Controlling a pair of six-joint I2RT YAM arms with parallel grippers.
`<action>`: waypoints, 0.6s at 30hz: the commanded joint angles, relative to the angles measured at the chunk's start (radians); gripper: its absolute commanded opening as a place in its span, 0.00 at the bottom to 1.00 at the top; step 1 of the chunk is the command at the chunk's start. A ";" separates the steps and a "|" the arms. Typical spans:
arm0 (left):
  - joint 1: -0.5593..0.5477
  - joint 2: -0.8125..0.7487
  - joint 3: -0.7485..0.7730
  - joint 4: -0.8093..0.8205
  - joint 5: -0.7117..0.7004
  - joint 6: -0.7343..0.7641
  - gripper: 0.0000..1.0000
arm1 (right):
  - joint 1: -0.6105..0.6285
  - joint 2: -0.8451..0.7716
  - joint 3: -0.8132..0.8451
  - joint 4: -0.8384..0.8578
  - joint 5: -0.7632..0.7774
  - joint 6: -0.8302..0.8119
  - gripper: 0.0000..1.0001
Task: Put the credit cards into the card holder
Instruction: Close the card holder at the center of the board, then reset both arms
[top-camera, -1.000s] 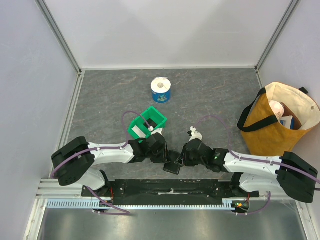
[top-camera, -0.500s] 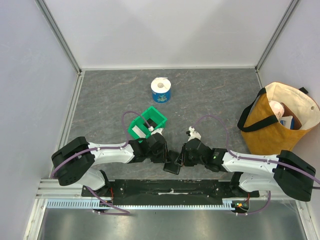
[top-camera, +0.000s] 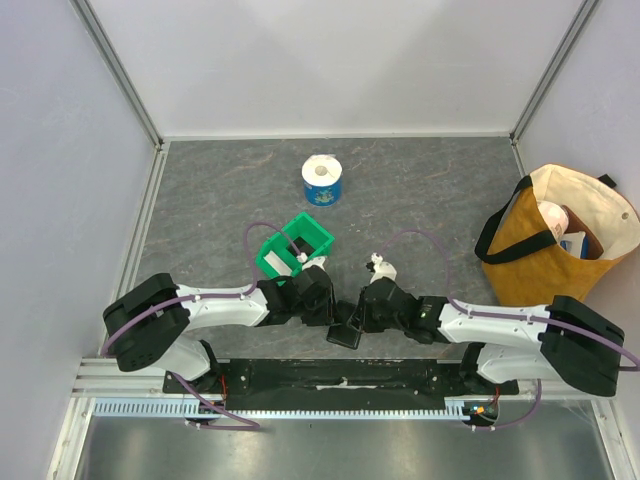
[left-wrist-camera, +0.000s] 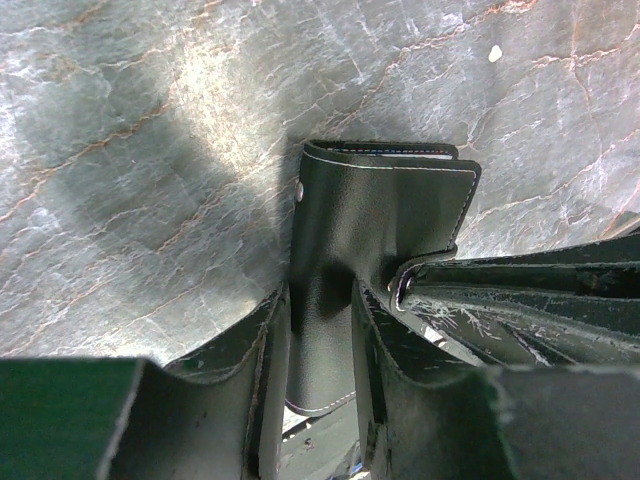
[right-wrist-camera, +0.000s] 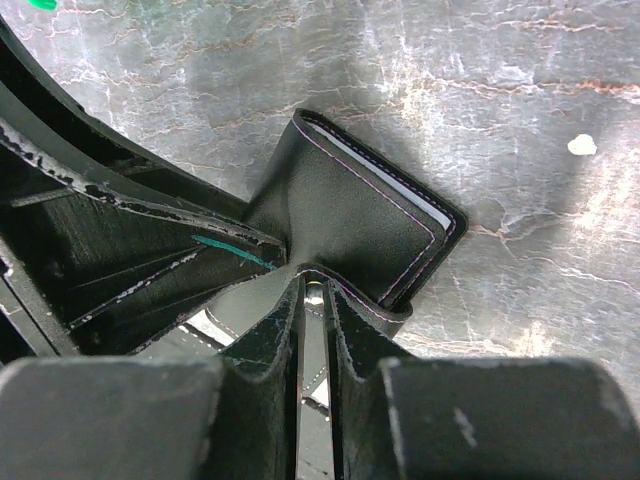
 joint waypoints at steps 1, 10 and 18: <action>-0.007 0.016 0.009 0.016 -0.005 0.022 0.35 | 0.032 0.036 0.054 -0.044 0.031 -0.034 0.18; -0.006 0.015 0.008 0.016 -0.005 0.020 0.34 | 0.070 0.125 0.163 -0.249 0.086 -0.066 0.15; -0.007 0.015 0.006 0.016 -0.008 0.014 0.34 | 0.124 0.168 0.161 -0.271 0.082 -0.054 0.14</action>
